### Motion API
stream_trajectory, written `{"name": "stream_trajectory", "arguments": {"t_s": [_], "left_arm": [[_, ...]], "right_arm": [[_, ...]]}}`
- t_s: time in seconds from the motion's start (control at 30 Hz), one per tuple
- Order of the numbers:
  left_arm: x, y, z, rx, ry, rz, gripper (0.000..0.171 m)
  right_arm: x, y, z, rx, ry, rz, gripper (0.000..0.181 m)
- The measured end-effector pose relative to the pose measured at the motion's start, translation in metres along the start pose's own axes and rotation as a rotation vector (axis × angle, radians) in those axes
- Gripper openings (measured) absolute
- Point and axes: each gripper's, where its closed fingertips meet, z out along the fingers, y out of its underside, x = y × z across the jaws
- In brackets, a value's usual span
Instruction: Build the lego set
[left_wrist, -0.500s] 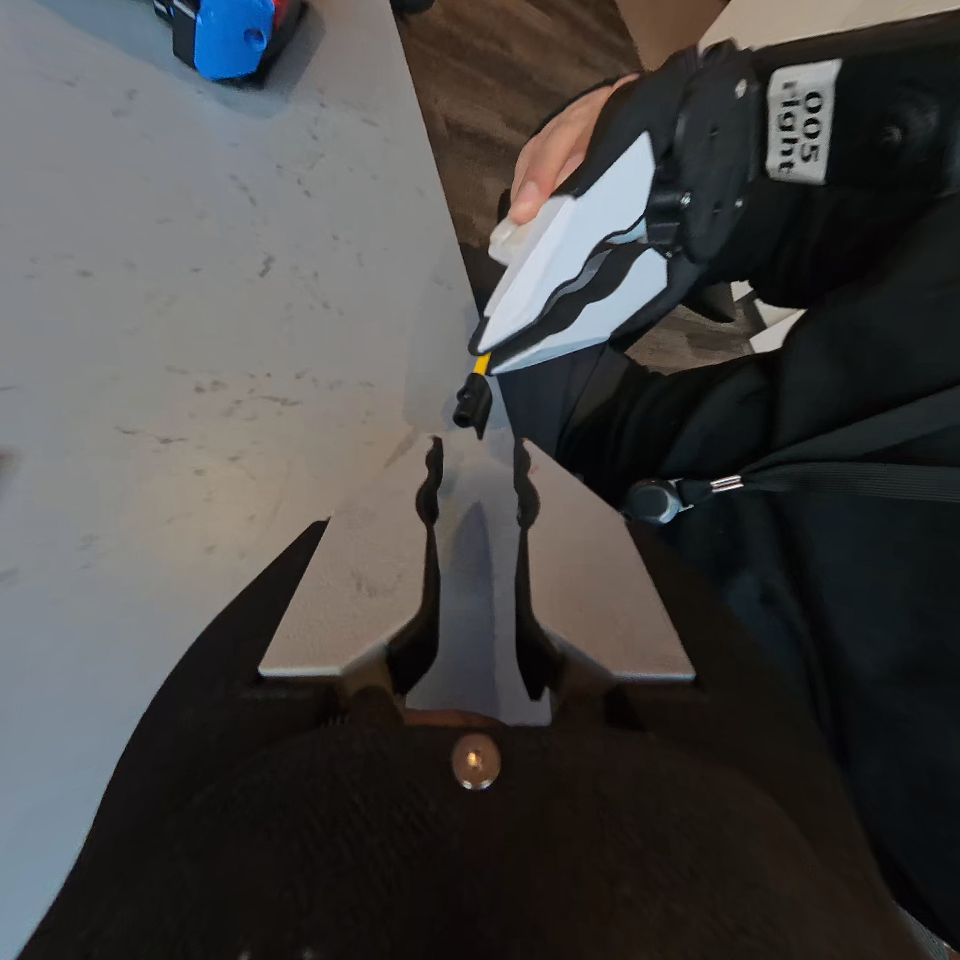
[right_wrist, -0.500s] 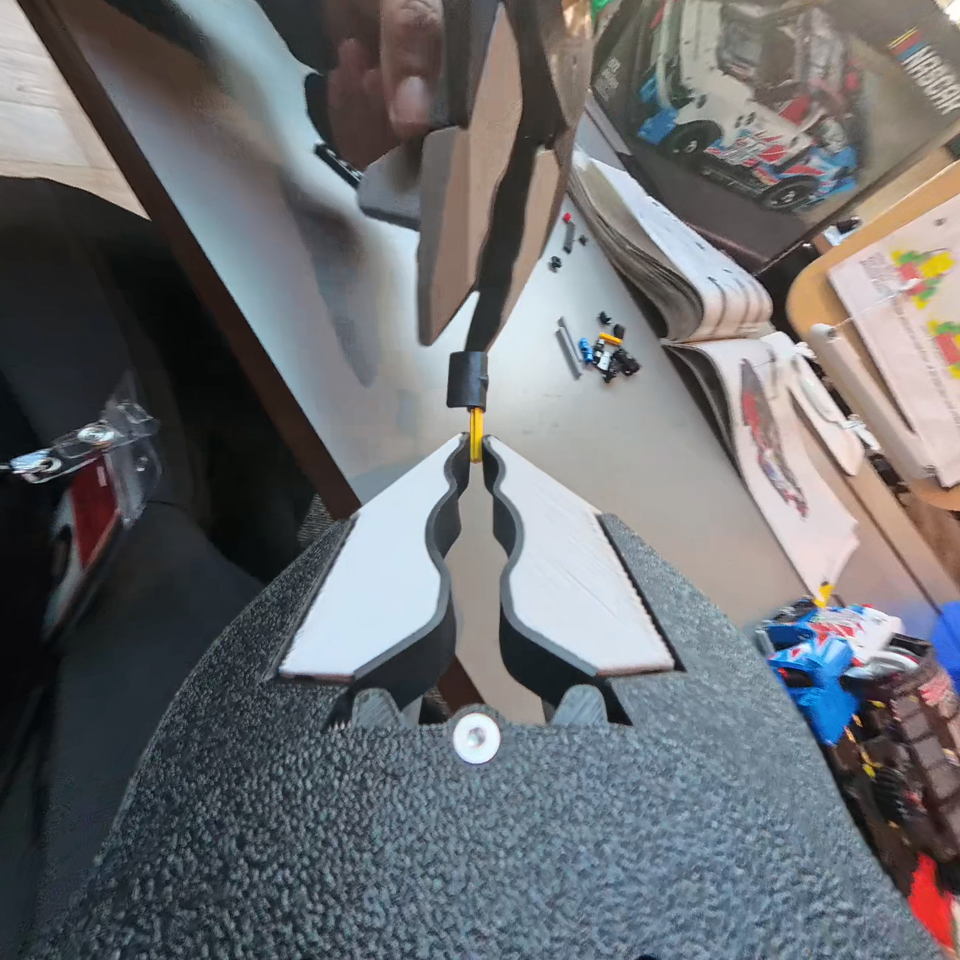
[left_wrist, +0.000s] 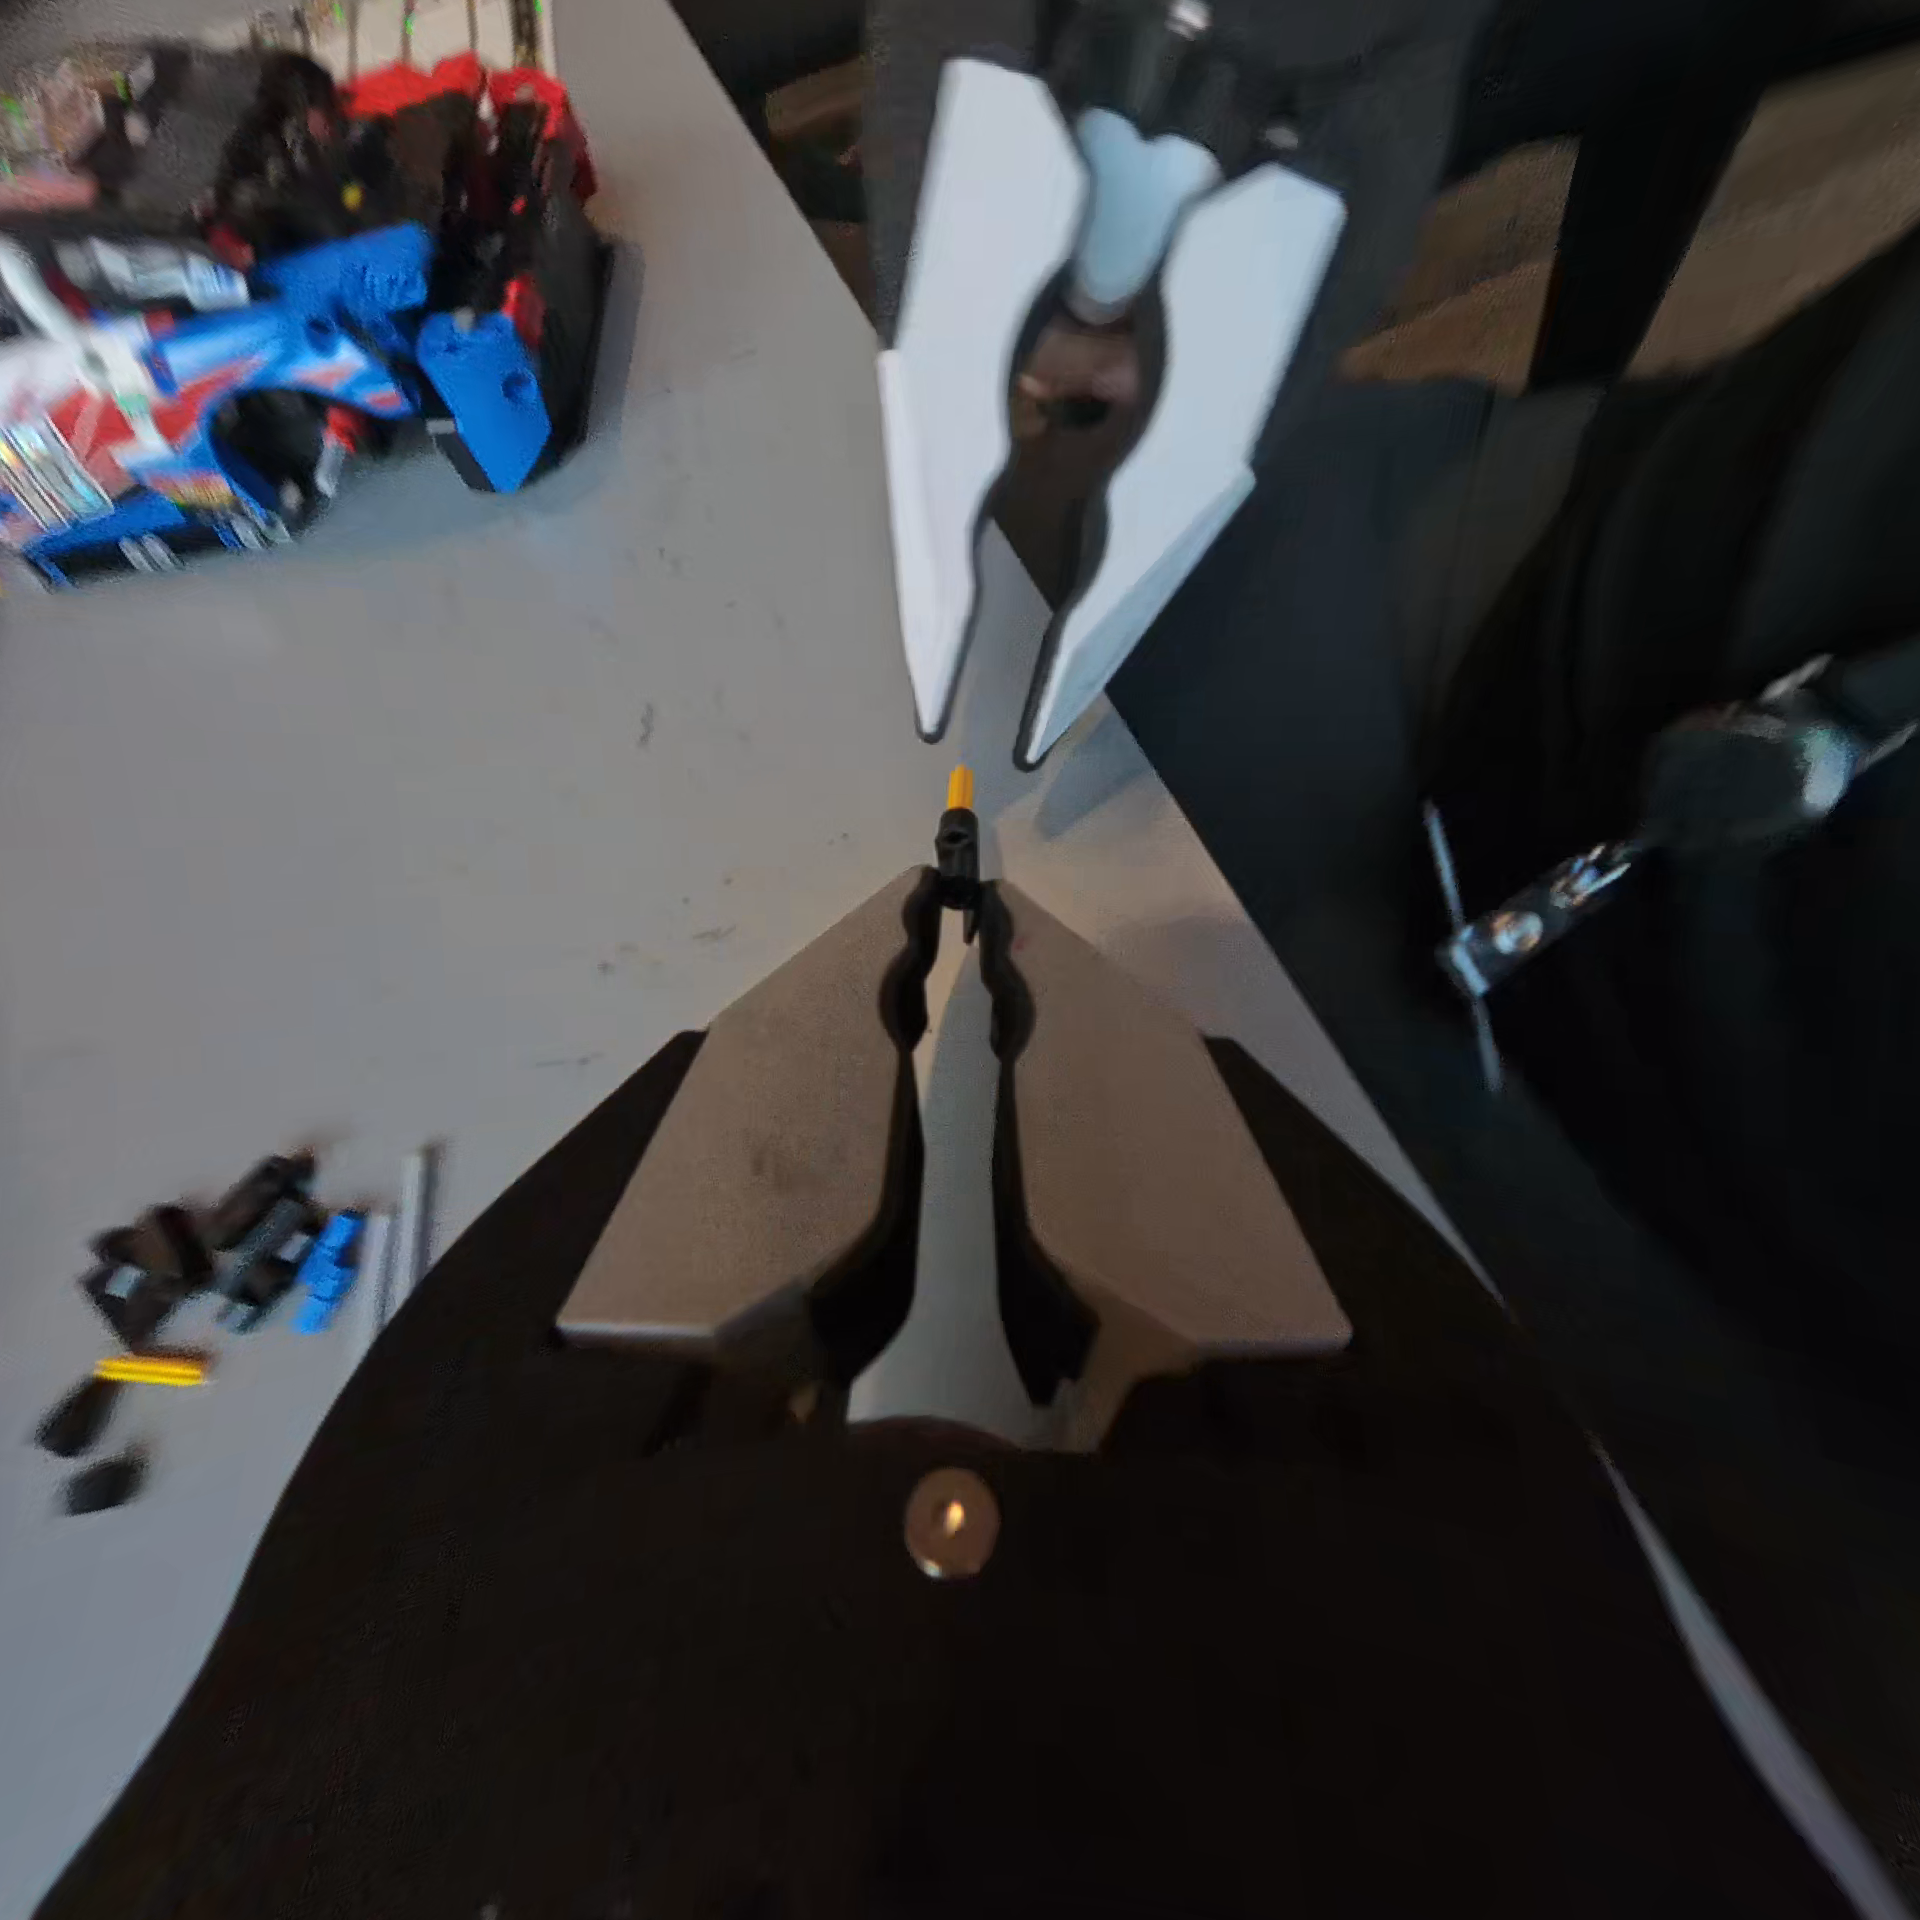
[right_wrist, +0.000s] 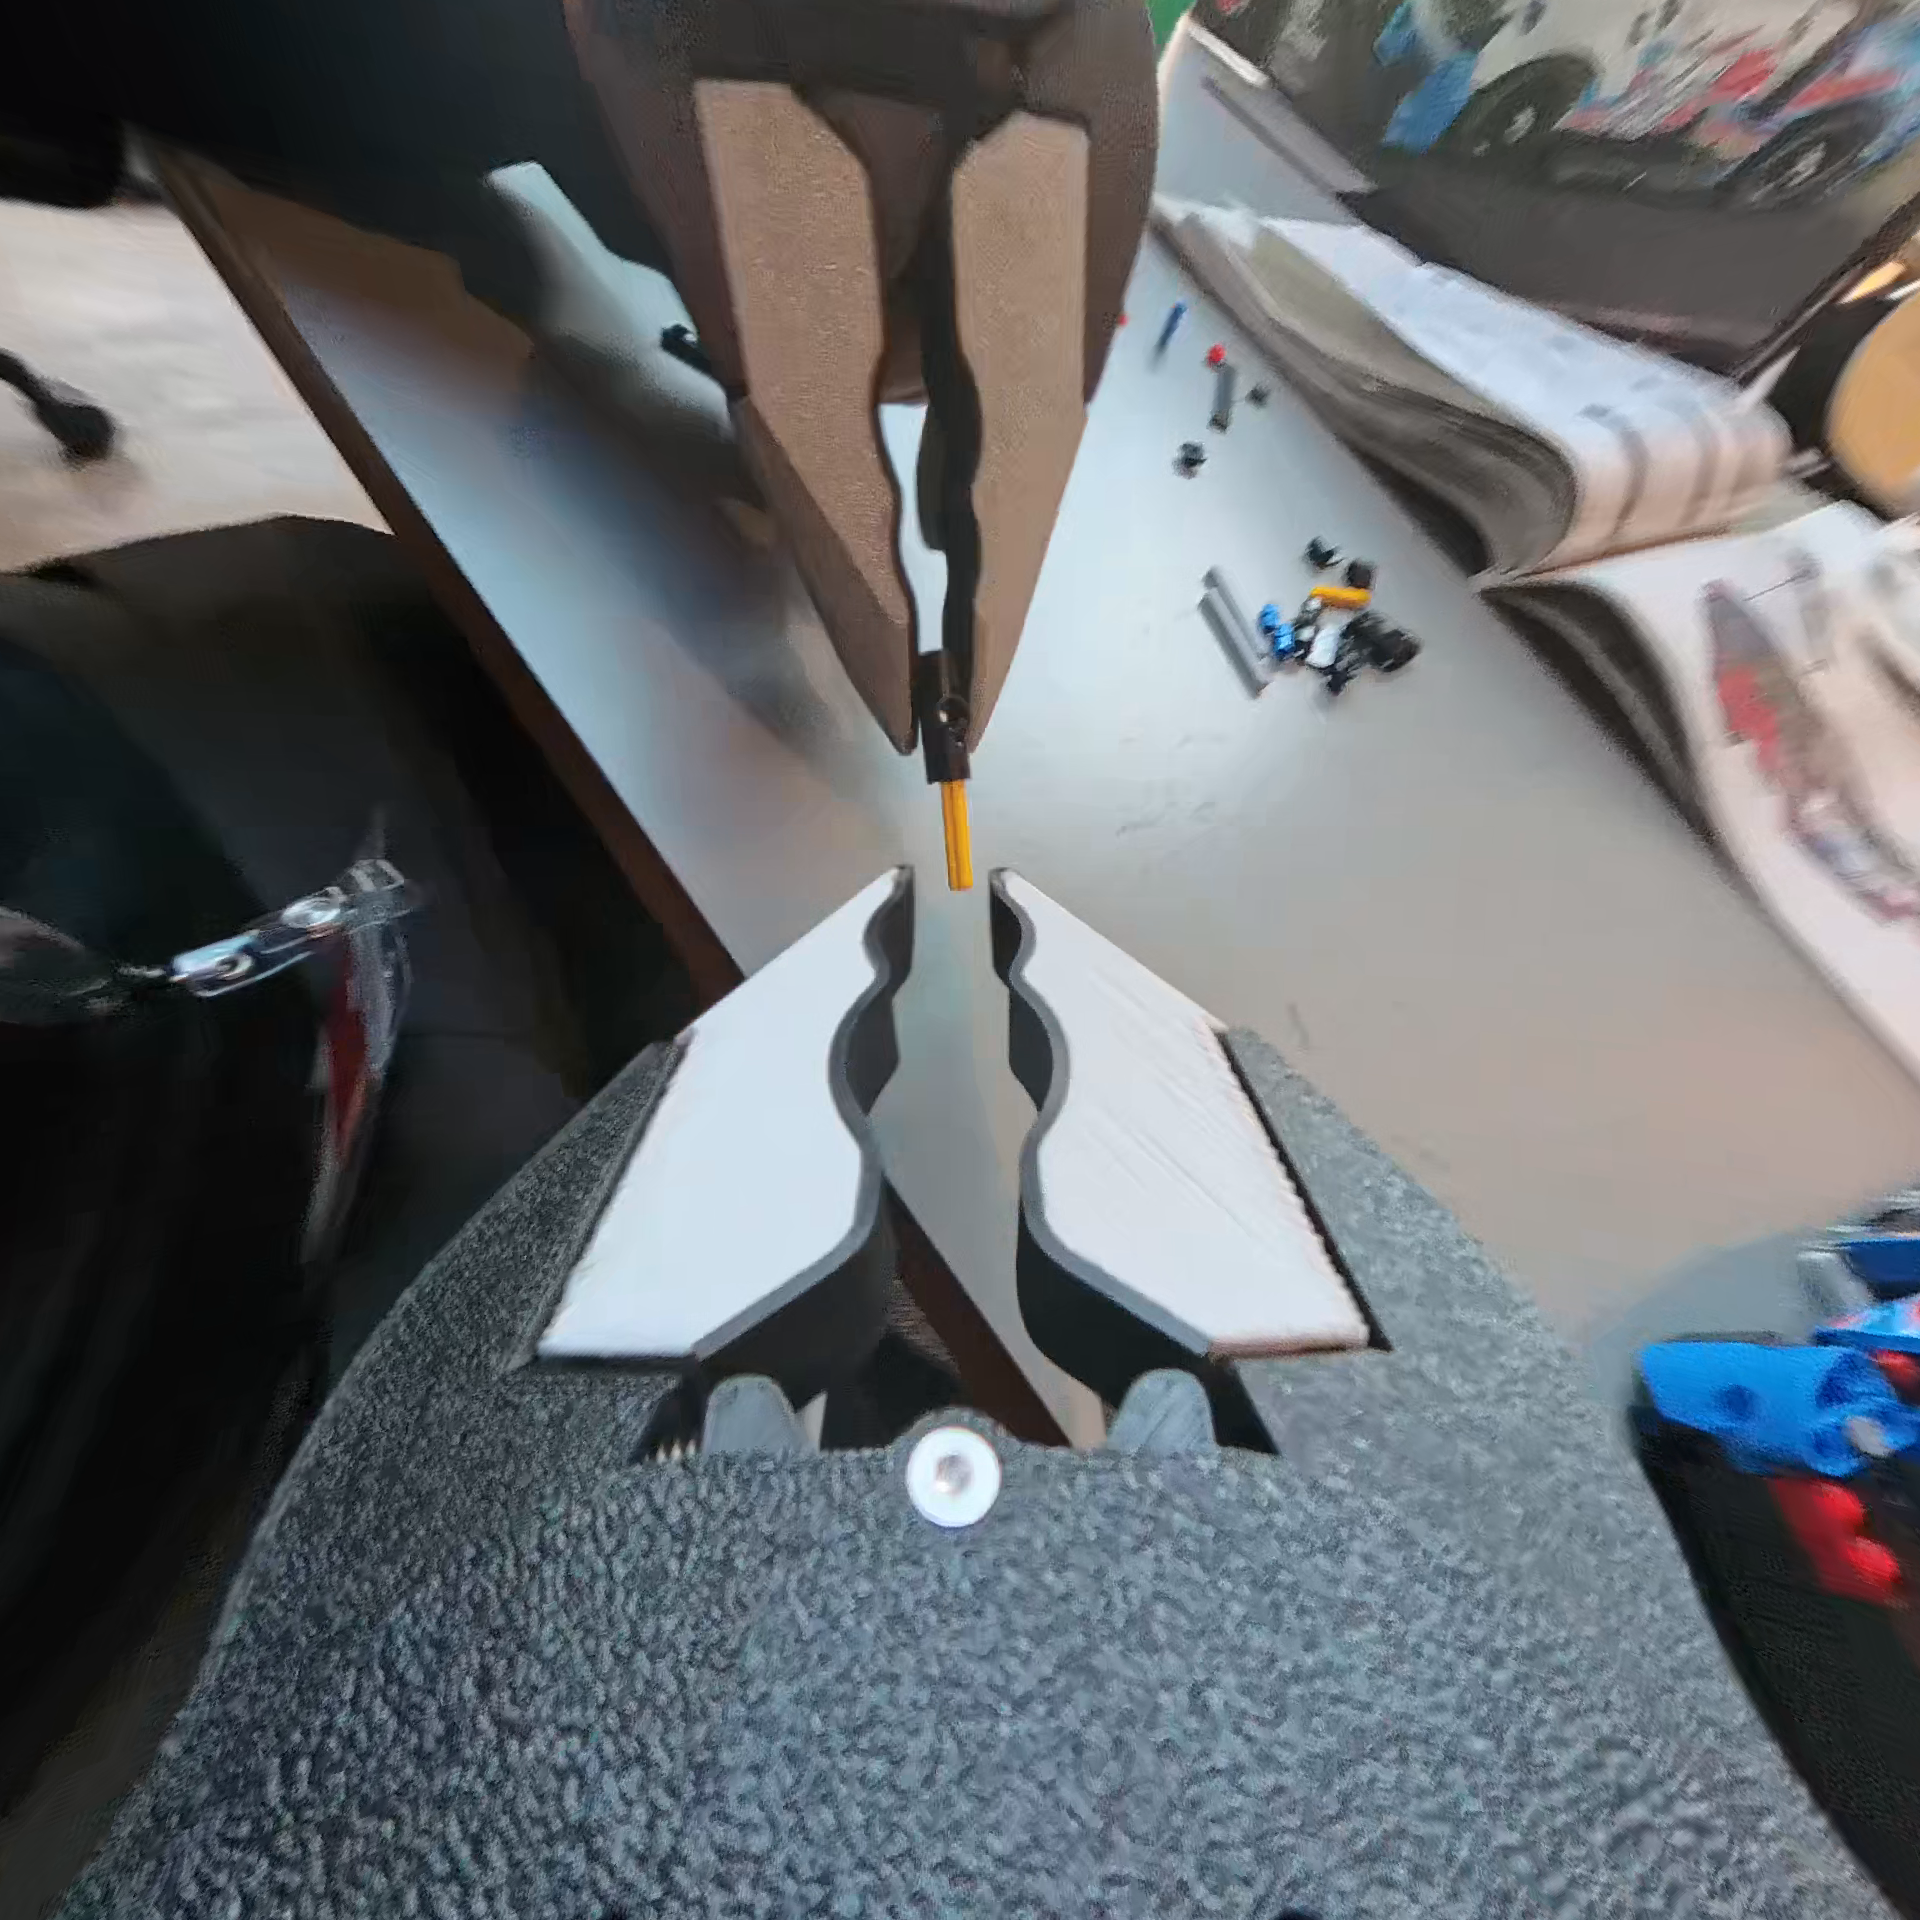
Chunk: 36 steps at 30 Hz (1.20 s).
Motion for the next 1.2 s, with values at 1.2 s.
{"name": "stream_trajectory", "arguments": {"t_s": [1.2], "left_arm": [[-0.008,0.014,0.016,-0.107,-0.224,0.270,0.005]], "right_arm": [[0.009,0.020,0.012,-0.199,0.021,0.064,0.003]]}}
